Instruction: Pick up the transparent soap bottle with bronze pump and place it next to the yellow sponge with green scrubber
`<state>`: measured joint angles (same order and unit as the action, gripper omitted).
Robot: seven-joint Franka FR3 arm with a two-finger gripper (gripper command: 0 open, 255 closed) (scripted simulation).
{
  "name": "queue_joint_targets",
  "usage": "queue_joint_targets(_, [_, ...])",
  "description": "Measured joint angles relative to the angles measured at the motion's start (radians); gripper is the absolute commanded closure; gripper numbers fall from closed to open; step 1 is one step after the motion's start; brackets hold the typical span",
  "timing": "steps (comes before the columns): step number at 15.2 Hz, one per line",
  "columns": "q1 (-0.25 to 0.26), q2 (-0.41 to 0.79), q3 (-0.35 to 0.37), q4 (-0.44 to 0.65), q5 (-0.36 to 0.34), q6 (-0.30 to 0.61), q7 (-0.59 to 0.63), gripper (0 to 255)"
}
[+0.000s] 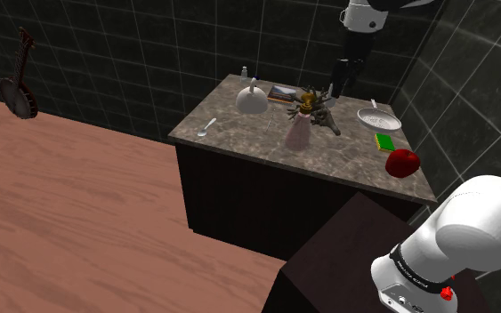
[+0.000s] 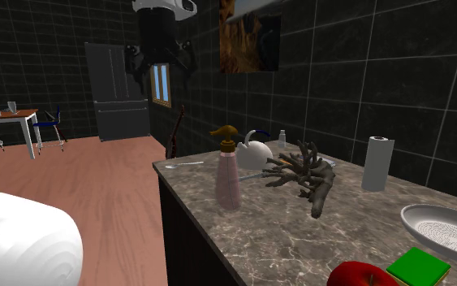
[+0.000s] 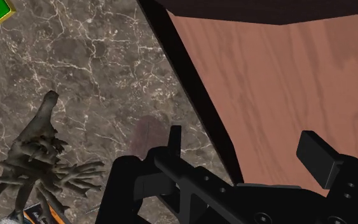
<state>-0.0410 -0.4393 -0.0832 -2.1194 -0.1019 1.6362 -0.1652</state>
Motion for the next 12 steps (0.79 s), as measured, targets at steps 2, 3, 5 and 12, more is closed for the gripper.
queue_joint_targets(2, [-0.006,0.071,-0.03,0.038,0.01,0.026,-0.037,0])
queue_joint_targets(3, [-0.009,0.11,-0.043,0.066,0.017,0.031,-0.055,0])
queue_joint_targets(5, [-0.015,0.188,-0.07,0.13,0.035,0.036,-0.094,0])
queue_joint_targets(12, [-0.052,0.485,-0.14,0.384,0.127,0.032,-0.228,0])
